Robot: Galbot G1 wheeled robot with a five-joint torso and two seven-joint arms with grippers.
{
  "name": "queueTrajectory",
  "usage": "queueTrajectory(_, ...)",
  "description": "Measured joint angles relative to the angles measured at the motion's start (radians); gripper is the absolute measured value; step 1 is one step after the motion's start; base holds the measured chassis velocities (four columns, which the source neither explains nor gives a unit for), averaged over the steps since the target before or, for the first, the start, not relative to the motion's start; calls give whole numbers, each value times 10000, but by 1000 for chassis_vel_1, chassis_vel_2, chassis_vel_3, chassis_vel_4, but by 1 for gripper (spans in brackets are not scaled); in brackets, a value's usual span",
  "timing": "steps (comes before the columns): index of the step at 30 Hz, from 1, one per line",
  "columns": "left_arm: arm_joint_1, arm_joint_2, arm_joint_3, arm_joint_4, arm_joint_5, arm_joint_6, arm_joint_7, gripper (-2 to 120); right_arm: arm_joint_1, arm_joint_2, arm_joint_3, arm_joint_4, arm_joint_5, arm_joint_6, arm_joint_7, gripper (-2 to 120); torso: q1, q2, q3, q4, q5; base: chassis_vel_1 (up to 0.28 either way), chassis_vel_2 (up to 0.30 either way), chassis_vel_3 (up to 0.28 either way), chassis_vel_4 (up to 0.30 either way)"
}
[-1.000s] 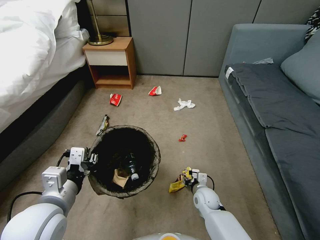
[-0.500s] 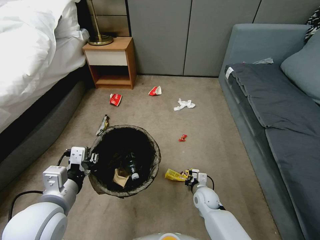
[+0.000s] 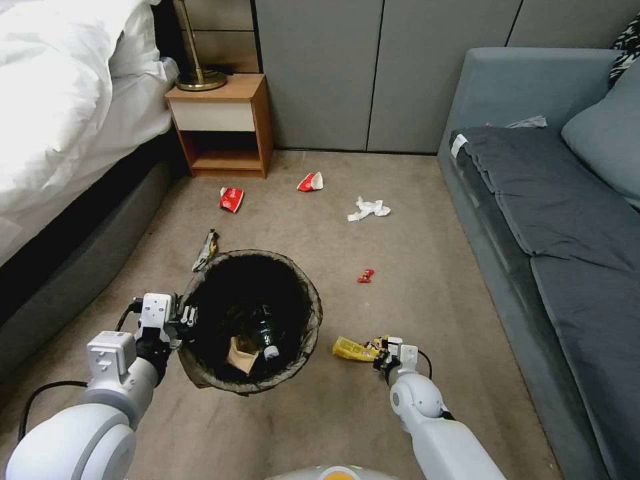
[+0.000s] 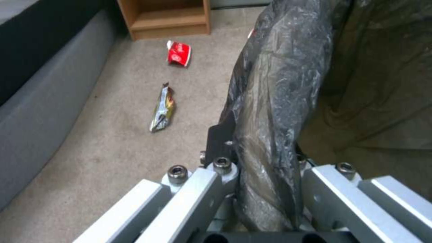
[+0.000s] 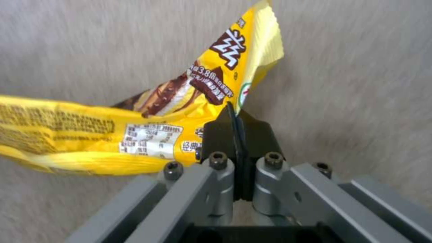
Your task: Pick up the trash bin, then pick up the garbage from the floor and place it into the trash bin.
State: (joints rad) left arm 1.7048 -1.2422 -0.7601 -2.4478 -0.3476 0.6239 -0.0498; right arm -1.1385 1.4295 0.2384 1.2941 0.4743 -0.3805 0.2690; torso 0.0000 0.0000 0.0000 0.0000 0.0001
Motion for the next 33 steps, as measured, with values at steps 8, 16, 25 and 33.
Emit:
queueTrajectory(8, 46, 6, -23, -40, 1, 0, 5, 3, -456, -670, 319, 2379, 374, -166, 103, 0, -1, 0, -1, -1, 0, 0, 0, 0, 0)
queueTrajectory(16, 168, -18, -6, -83, -32, 4, 7, 3, -951, -1502, 586, 4966, 538, -182, 135, 0, -2, 0, -1, 0, 0, 0, 0, 0, 0)
queueTrajectory(25, 265, -125, -5, -17, 118, 9, 5, 3, -1364, -2582, 771, 7264, 1057, -310, 513, 0, -1, 0, 0, 1, 2, 0, 0, 0, 0)
queueTrajectory(33, 195, -145, 83, 5, 248, 8, 9, 3, -1552, -4269, 1000, 9525, 1873, -489, 525, 0, -1, 0, -1, -1, -2, 0, 0, 0, 0)
